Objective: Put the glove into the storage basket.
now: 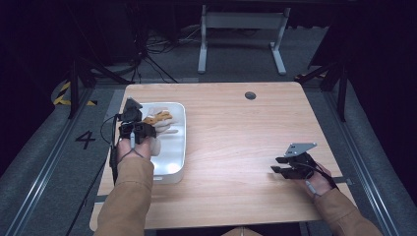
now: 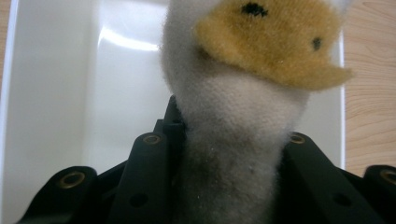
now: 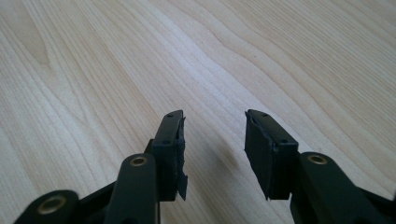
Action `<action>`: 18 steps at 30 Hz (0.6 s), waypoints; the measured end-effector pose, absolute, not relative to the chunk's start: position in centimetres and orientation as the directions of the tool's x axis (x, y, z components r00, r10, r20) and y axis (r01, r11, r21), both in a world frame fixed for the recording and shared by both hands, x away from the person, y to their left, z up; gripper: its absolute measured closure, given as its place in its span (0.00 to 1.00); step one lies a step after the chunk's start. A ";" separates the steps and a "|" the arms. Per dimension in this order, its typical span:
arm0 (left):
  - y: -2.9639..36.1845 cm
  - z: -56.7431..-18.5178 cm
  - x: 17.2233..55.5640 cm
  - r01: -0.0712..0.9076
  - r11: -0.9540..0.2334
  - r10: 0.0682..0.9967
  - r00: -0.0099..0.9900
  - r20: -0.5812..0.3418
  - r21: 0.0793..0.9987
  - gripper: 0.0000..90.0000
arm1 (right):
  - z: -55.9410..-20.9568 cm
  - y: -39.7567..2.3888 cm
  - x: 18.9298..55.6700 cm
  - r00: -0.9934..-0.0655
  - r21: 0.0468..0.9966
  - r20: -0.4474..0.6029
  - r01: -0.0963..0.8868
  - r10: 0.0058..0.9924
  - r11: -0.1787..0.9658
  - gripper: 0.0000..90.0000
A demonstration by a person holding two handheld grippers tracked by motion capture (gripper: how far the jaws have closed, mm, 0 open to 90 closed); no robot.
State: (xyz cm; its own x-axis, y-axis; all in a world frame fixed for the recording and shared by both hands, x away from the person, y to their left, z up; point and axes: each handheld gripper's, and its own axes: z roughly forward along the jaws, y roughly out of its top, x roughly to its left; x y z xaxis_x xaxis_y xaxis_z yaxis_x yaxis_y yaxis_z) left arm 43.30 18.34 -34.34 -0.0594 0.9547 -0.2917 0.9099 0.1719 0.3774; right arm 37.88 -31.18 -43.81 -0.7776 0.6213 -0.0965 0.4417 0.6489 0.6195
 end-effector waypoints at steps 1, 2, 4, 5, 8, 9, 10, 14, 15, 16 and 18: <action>18.4 -34.4 43.3 0.910 0.170 0.955 -0.059 -0.290 0.377 0.76 | -43.8 -31.2 37.9 -0.778 0.618 -0.096 0.442 0.621 0.650 0.64; 18.5 -34.7 43.3 0.912 0.176 0.954 -0.064 -0.293 0.371 0.76 | -43.8 -31.2 37.9 -0.777 0.620 -0.096 0.442 0.622 0.648 0.64; 18.6 -35.2 43.4 0.912 0.190 0.953 -0.082 -0.293 0.363 0.76 | -43.8 -31.2 37.9 -0.778 0.621 -0.096 0.440 0.620 0.649 0.64; 18.6 -35.4 43.5 0.915 0.187 0.953 -0.081 -0.291 0.358 0.76 | -43.8 -31.2 37.8 -0.778 0.621 -0.096 0.440 0.621 0.648 0.64; 18.7 -36.0 43.7 0.918 0.196 0.952 -0.094 -0.290 0.346 0.76 | -43.8 -31.2 37.9 -0.778 0.619 -0.096 0.442 0.621 0.649 0.64; 18.8 -36.2 43.8 0.918 0.197 0.952 -0.097 -0.289 0.344 0.76 | -43.8 -31.2 37.9 -0.778 0.618 -0.096 0.442 0.621 0.650 0.64; 18.8 -36.4 43.9 0.919 0.197 0.953 -0.098 -0.286 0.341 0.76 | -43.9 -31.2 37.9 -0.779 0.618 -0.097 0.441 0.620 0.651 0.64; 18.8 -37.2 44.2 0.921 0.209 0.952 -0.114 -0.285 0.329 0.75 | -43.9 -31.2 37.9 -0.780 0.615 -0.093 0.444 0.619 0.652 0.64; 18.8 -37.4 44.2 0.921 0.210 0.951 -0.114 -0.286 0.329 0.75 | -43.9 -31.2 37.9 -0.780 0.615 -0.092 0.444 0.619 0.651 0.64; 18.7 -37.6 44.3 0.922 0.211 0.951 -0.117 -0.287 0.324 0.75 | -43.9 -31.2 37.9 -0.780 0.616 -0.092 0.444 0.619 0.651 0.64; 18.4 -38.2 44.5 0.926 0.207 0.951 -0.115 -0.287 0.315 0.75 | -43.9 -31.2 37.9 -0.780 0.618 -0.095 0.441 0.618 0.651 0.64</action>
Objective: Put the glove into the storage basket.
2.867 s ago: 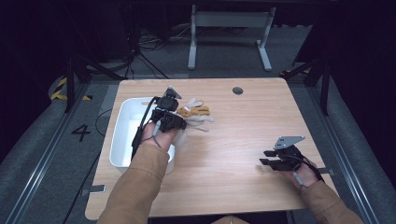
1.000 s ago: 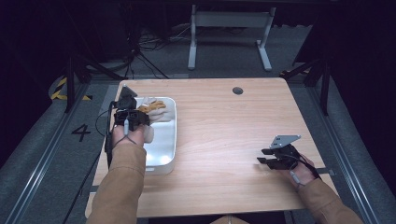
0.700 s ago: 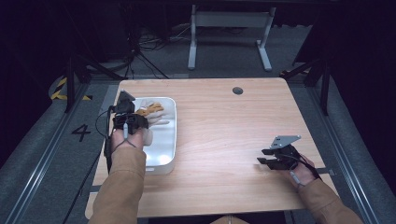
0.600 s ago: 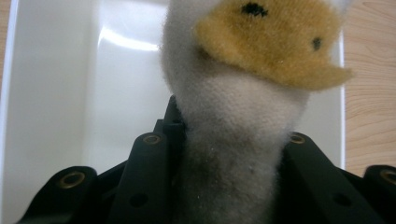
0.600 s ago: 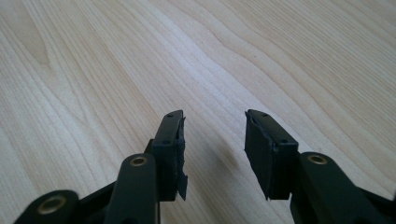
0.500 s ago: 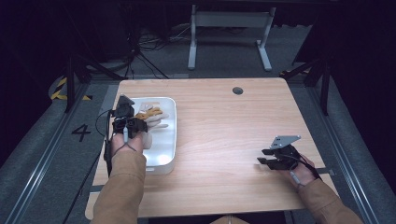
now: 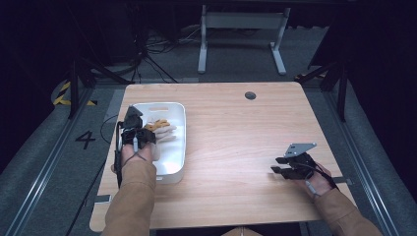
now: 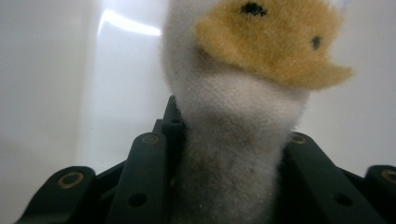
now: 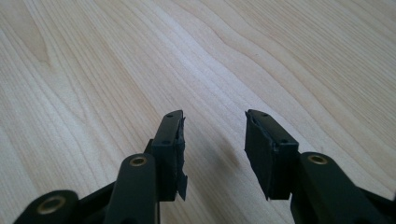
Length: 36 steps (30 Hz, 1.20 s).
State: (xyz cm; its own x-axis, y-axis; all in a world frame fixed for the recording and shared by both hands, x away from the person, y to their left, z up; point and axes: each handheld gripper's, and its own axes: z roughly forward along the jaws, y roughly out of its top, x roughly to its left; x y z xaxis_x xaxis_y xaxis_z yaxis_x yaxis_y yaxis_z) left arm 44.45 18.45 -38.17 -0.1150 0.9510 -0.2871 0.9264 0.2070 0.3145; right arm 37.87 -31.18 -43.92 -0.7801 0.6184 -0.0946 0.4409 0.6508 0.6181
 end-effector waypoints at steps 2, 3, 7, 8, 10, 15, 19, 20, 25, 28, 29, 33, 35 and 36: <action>18.3 -38.5 44.6 0.929 0.207 0.951 -0.118 -0.287 0.306 0.75 | -43.9 -31.2 37.9 -0.781 0.617 -0.096 0.440 0.617 0.653 0.64; 18.3 -38.6 44.7 0.932 0.196 0.955 -0.111 -0.277 0.305 0.75 | -44.0 -31.2 37.9 -0.781 0.616 -0.095 0.441 0.617 0.653 0.64; 18.4 -38.9 44.9 0.931 0.202 0.958 -0.123 -0.259 0.303 0.75 | -44.0 -31.2 37.9 -0.781 0.613 -0.093 0.443 0.617 0.654 0.64; 18.4 -38.9 44.9 0.930 0.210 0.957 -0.131 -0.260 0.302 0.75 | -44.0 -31.2 37.9 -0.780 0.614 -0.093 0.444 0.618 0.653 0.64; 18.5 -39.1 45.0 0.934 0.193 0.964 -0.123 -0.236 0.301 0.75 | -44.0 -31.3 37.9 -0.782 0.615 -0.093 0.442 0.617 0.653 0.64; 18.0 -39.9 45.1 0.944 0.176 0.966 -0.111 -0.235 0.279 0.73 | -44.0 -31.2 37.9 -0.782 0.614 -0.093 0.442 0.616 0.654 0.64; 17.7 -40.4 45.3 0.953 0.157 0.970 -0.099 -0.224 0.260 0.72 | -44.1 -31.2 37.8 -0.781 0.612 -0.091 0.445 0.617 0.654 0.64; 17.7 -40.4 45.3 0.956 0.151 0.971 -0.094 -0.222 0.252 0.72 | -44.1 -31.2 37.8 -0.781 0.612 -0.091 0.446 0.618 0.654 0.64; 17.4 -41.0 45.6 0.965 0.136 0.974 -0.089 -0.208 0.225 0.71 | -44.1 -31.2 37.9 -0.782 0.612 -0.089 0.445 0.617 0.653 0.64; 17.4 -41.2 45.6 0.970 0.125 0.976 -0.082 -0.204 0.211 0.71 | -44.1 -31.3 37.9 -0.783 0.612 -0.089 0.445 0.616 0.654 0.64; 17.4 -41.3 45.7 0.970 0.126 0.975 -0.083 -0.205 0.208 0.71 | -44.1 -31.3 37.9 -0.783 0.612 -0.089 0.445 0.615 0.654 0.64; 17.5 -41.5 45.8 0.974 0.123 0.974 -0.082 -0.209 0.191 0.70 | -44.1 -31.3 37.9 -0.783 0.611 -0.089 0.444 0.615 0.655 0.64; 17.5 -41.6 45.8 0.975 0.121 0.974 -0.080 -0.212 0.188 0.69 | -44.2 -31.3 37.9 -0.784 0.611 -0.090 0.444 0.614 0.656 0.64; 17.5 -41.6 45.8 0.975 0.119 0.975 -0.079 -0.209 0.185 0.68 | -44.2 -31.3 37.9 -0.784 0.611 -0.090 0.444 0.614 0.656 0.64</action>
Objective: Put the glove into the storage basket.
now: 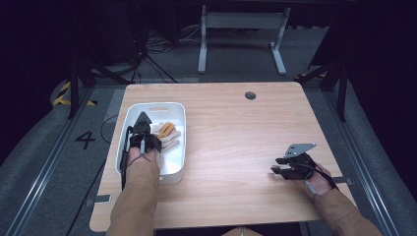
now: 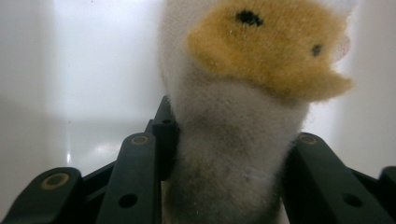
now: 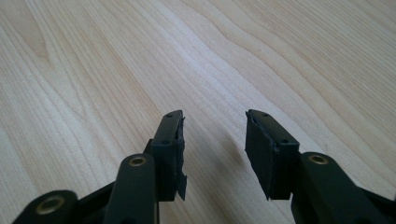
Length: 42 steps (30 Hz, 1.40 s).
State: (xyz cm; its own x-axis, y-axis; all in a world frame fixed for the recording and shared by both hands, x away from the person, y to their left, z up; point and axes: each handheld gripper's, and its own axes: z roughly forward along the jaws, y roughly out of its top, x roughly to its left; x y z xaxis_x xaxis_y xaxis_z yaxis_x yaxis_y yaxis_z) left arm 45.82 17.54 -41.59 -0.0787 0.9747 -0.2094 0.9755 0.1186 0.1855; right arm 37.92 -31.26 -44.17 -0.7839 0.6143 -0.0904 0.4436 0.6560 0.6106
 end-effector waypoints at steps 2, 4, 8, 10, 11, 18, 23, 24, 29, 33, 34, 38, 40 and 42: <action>17.5 -41.6 45.9 0.978 0.112 0.975 -0.075 -0.207 0.174 0.68 | -44.2 -31.2 37.9 -0.783 0.610 -0.091 0.444 0.615 0.656 0.64; 17.5 -41.6 45.9 0.981 0.108 0.977 -0.075 -0.202 0.159 0.65 | -44.2 -31.2 37.9 -0.783 0.610 -0.090 0.445 0.615 0.656 0.64; 17.0 -41.7 46.0 0.989 0.088 0.971 -0.058 -0.234 0.122 0.42 | -44.2 -31.3 37.9 -0.783 0.609 -0.089 0.446 0.616 0.656 0.64; 16.7 -41.5 46.1 0.992 0.061 0.978 -0.037 -0.205 0.112 0.37 | -44.2 -31.2 37.9 -0.783 0.610 -0.091 0.445 0.615 0.656 0.63; 16.5 -41.6 46.1 0.993 0.053 0.980 -0.031 -0.199 0.106 0.32 | -44.2 -31.2 37.9 -0.783 0.609 -0.091 0.446 0.615 0.657 0.63; 15.9 -41.5 46.4 0.998 -0.022 0.972 0.037 -0.232 0.064 0.09 | -44.2 -31.3 38.0 -0.782 0.611 -0.086 0.448 0.617 0.652 0.63; 16.2 -40.9 46.3 0.994 -0.014 0.969 0.041 -0.242 0.111 0.01 | -44.2 -31.3 38.0 -0.781 0.615 -0.088 0.446 0.618 0.651 0.63; 16.4 -40.6 46.2 0.992 -0.009 0.967 0.042 -0.249 0.129 0.01 | -44.2 -31.3 38.0 -0.780 0.614 -0.085 0.449 0.619 0.649 0.63; 17.1 -39.2 45.6 0.967 0.001 0.956 0.075 -0.285 0.255 0.00 | -44.2 -31.4 38.0 -0.781 0.613 -0.086 0.448 0.618 0.651 0.63; 17.5 -38.3 45.3 0.949 0.011 0.956 0.082 -0.283 0.315 0.00 | -44.3 -31.3 38.0 -0.781 0.612 -0.087 0.449 0.619 0.652 0.62; 17.6 -38.2 45.2 0.945 0.013 0.954 0.086 -0.287 0.327 0.00 | -44.3 -31.3 38.0 -0.780 0.612 -0.087 0.449 0.620 0.651 0.62; 18.0 -37.5 44.8 0.911 0.016 0.948 0.117 -0.296 0.411 0.00 | -44.3 -31.4 37.9 -0.782 0.615 -0.088 0.445 0.617 0.651 0.62; 17.9 -37.0 44.4 0.887 0.003 0.949 0.143 -0.281 0.461 0.00 | -44.3 -31.5 37.8 -0.782 0.616 -0.090 0.443 0.617 0.651 0.62; 17.5 -36.5 43.9 0.860 -0.011 0.946 0.175 -0.274 0.511 0.00 | -44.3 -31.6 37.8 -0.783 0.617 -0.090 0.441 0.615 0.652 0.62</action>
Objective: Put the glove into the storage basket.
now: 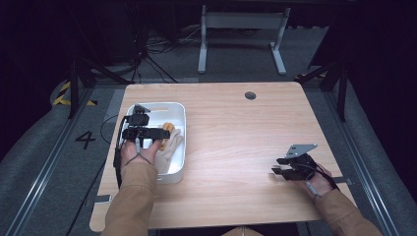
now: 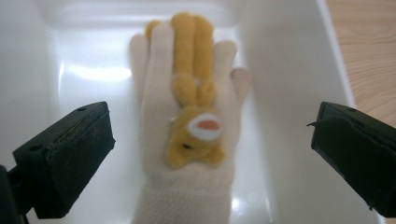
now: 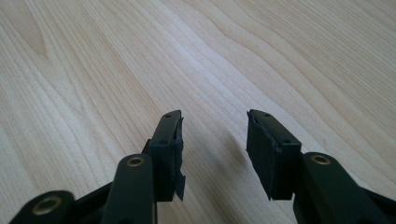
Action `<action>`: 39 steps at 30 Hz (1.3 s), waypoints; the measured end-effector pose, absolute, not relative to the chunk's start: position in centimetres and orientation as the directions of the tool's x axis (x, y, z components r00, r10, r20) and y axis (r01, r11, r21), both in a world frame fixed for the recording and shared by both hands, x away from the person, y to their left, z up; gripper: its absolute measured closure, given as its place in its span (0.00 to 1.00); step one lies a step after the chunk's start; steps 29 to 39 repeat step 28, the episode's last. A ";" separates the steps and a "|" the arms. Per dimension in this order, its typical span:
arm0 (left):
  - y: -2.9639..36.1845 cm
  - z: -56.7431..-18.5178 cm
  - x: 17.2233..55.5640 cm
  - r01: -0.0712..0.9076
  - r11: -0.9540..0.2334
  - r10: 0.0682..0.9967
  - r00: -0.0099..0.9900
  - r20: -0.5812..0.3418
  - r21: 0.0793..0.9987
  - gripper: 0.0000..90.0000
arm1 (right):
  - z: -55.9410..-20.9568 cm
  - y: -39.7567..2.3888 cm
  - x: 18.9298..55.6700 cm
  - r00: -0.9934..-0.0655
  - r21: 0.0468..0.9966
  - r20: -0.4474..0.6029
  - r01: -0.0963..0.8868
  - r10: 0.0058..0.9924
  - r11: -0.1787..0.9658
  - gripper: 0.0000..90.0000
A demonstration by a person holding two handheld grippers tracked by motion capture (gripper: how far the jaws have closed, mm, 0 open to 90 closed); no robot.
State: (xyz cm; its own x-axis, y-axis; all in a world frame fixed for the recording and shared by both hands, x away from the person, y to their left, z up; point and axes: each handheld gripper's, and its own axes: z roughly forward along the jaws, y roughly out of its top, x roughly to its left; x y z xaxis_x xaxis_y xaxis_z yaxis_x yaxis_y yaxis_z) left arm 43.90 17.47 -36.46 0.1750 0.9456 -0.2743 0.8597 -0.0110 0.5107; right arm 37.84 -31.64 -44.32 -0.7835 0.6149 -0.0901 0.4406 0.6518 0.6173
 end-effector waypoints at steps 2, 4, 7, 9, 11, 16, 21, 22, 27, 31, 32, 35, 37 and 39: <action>16.9 -35.9 43.4 0.833 -0.018 0.937 0.207 -0.281 0.553 0.01 | -44.3 -31.7 37.8 -0.778 0.620 -0.087 0.447 0.623 0.645 0.62; 16.0 -35.2 42.7 0.796 -0.035 0.927 0.252 -0.277 0.604 0.02 | -44.3 -31.8 37.8 -0.777 0.620 -0.088 0.446 0.623 0.645 0.62; 14.3 -34.3 41.7 0.736 -0.095 0.889 0.366 -0.275 0.670 0.07 | -44.3 -31.7 37.7 -0.779 0.622 -0.093 0.441 0.620 0.647 0.62; 12.7 -33.8 41.0 0.685 -0.160 0.861 0.450 -0.239 0.711 0.08 | -44.3 -31.6 37.7 -0.783 0.622 -0.099 0.432 0.613 0.653 0.62; 11.6 -33.7 40.4 0.641 -0.197 0.823 0.520 -0.230 0.742 0.10 | -44.1 -31.6 37.7 -0.791 0.627 -0.108 0.416 0.602 0.659 0.62; 7.6 -35.4 38.3 0.519 -0.232 0.686 0.687 -0.240 0.823 0.16 | -43.9 -31.7 37.7 -0.799 0.657 -0.092 0.400 0.595 0.639 0.61; 3.1 -38.1 37.2 0.431 -0.367 0.555 0.813 -0.178 0.824 0.16 | -44.0 -31.6 37.7 -0.794 0.664 -0.079 0.409 0.602 0.626 0.61; 2.1 -38.5 37.0 0.431 -0.400 0.534 0.827 -0.176 0.809 0.16 | -44.0 -31.6 37.7 -0.793 0.665 -0.076 0.411 0.604 0.624 0.61; 0.4 -39.6 36.7 0.448 -0.453 0.490 0.847 -0.204 0.770 0.09 | -44.0 -31.6 37.5 -0.795 0.677 -0.077 0.402 0.602 0.616 0.61; 0.4 -39.7 36.7 0.456 -0.446 0.483 0.847 -0.222 0.770 0.08 | -43.9 -31.7 37.5 -0.796 0.678 -0.077 0.400 0.601 0.616 0.61; 0.4 -39.7 36.7 0.456 -0.446 0.483 0.847 -0.222 0.770 0.08 | -43.9 -31.7 37.5 -0.796 0.678 -0.077 0.400 0.601 0.616 0.61; 0.4 -39.7 36.7 0.456 -0.446 0.483 0.847 -0.222 0.770 0.08 | -43.9 -31.7 37.5 -0.796 0.678 -0.077 0.400 0.601 0.616 0.61; 0.4 -39.7 36.7 0.456 -0.446 0.483 0.847 -0.222 0.770 0.08 | -43.9 -31.7 37.5 -0.796 0.678 -0.077 0.400 0.601 0.616 0.61; 0.4 -39.7 36.7 0.456 -0.446 0.483 0.847 -0.222 0.770 0.08 | -43.9 -31.7 37.5 -0.796 0.678 -0.077 0.400 0.601 0.616 0.61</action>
